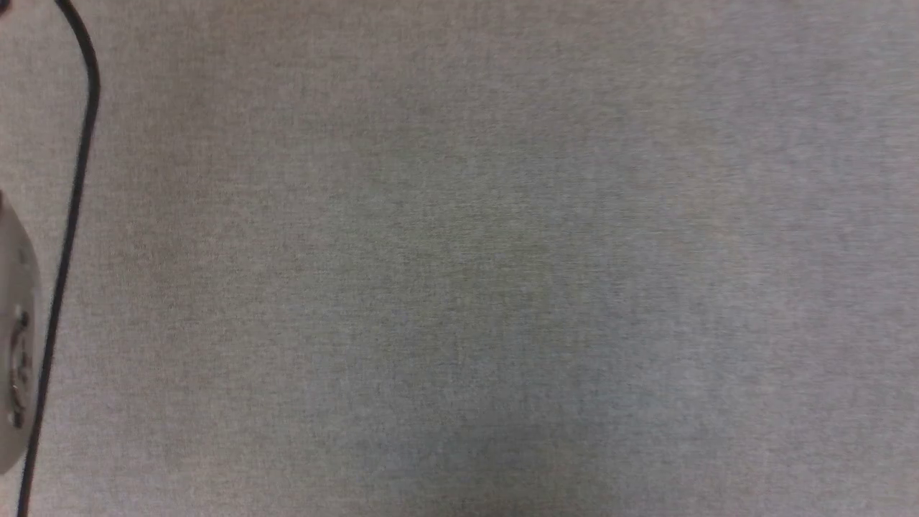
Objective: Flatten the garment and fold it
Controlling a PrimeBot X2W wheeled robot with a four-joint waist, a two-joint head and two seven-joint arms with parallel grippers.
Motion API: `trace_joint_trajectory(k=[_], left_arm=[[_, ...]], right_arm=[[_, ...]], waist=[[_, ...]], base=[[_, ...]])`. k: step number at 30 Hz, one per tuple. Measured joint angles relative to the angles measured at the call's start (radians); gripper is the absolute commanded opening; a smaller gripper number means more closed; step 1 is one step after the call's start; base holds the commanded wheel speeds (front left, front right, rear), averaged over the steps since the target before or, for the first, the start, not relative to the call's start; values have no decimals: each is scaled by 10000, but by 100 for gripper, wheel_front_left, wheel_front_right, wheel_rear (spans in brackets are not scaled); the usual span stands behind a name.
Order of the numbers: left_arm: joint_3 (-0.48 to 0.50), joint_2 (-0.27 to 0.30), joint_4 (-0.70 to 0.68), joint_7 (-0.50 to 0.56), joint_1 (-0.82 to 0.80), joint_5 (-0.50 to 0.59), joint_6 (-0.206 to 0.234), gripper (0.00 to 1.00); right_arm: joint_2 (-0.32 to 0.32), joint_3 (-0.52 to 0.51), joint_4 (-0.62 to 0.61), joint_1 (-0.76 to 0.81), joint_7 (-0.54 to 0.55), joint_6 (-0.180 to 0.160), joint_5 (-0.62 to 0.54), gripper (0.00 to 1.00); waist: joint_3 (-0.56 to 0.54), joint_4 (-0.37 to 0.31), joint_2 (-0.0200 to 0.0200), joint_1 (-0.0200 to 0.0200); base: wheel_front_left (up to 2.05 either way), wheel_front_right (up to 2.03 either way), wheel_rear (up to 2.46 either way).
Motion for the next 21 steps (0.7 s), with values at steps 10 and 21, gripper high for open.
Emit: trace_joint_trajectory(k=[10, 21], left_arm=[[-234, 173, -819, -489, 2400, -619, -984, 0], [-652, 719, -3216, 21, 7645, -1267, -965, 0]], right_arm=[[-807, 1607, -769, 1648, -811, 2, 1962, 0], [-1896, 1361, -3363, 6589, -972, 2, 4209, 0]], waist=[[89, 395, 0, 0], [-1187, 407, 0, -2]], base=[[0, 0, 0], [0, 0, 0]])
